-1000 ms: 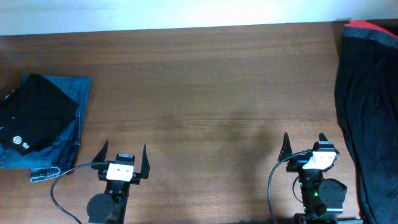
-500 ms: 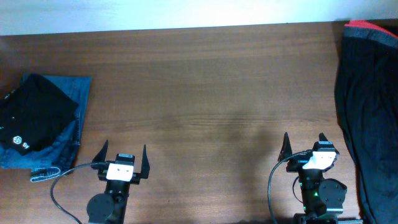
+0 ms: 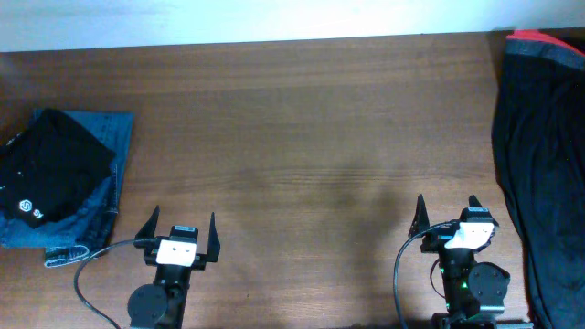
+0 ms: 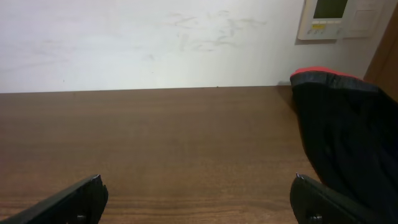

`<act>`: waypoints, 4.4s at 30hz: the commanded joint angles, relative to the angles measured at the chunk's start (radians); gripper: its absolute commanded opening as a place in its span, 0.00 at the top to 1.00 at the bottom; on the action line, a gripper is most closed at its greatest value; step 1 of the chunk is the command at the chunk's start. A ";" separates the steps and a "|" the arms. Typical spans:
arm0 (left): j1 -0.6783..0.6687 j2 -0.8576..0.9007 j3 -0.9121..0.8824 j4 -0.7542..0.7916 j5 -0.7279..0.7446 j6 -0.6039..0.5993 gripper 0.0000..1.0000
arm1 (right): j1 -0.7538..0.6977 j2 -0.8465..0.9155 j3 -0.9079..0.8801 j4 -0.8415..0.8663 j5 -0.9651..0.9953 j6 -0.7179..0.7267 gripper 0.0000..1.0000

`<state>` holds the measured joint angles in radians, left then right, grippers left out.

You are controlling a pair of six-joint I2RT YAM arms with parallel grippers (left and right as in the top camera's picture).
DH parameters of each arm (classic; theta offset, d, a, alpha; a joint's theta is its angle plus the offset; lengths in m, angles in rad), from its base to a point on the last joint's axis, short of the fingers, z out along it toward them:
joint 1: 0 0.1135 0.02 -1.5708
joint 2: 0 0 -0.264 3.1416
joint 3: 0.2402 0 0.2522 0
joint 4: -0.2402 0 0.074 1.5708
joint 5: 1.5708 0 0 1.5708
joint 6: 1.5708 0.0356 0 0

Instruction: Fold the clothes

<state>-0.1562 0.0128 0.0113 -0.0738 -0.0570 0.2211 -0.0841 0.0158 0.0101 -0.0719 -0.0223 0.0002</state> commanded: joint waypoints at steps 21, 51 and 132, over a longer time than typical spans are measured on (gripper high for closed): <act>-0.003 -0.006 -0.002 -0.005 0.000 0.016 0.01 | -0.001 -0.005 -0.005 -0.006 0.009 0.005 0.01; -0.003 -0.006 0.028 -0.002 0.018 -0.005 0.01 | -0.001 -0.004 0.035 0.016 -0.036 0.046 0.01; 0.015 1.392 1.366 -0.698 0.188 -0.130 0.01 | -0.279 2.461 2.129 -0.091 0.164 -0.098 0.96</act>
<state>-0.1474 1.4044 1.3540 -0.7746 0.1207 0.1070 -0.4103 2.5912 2.0632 -0.1074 0.1421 -0.1009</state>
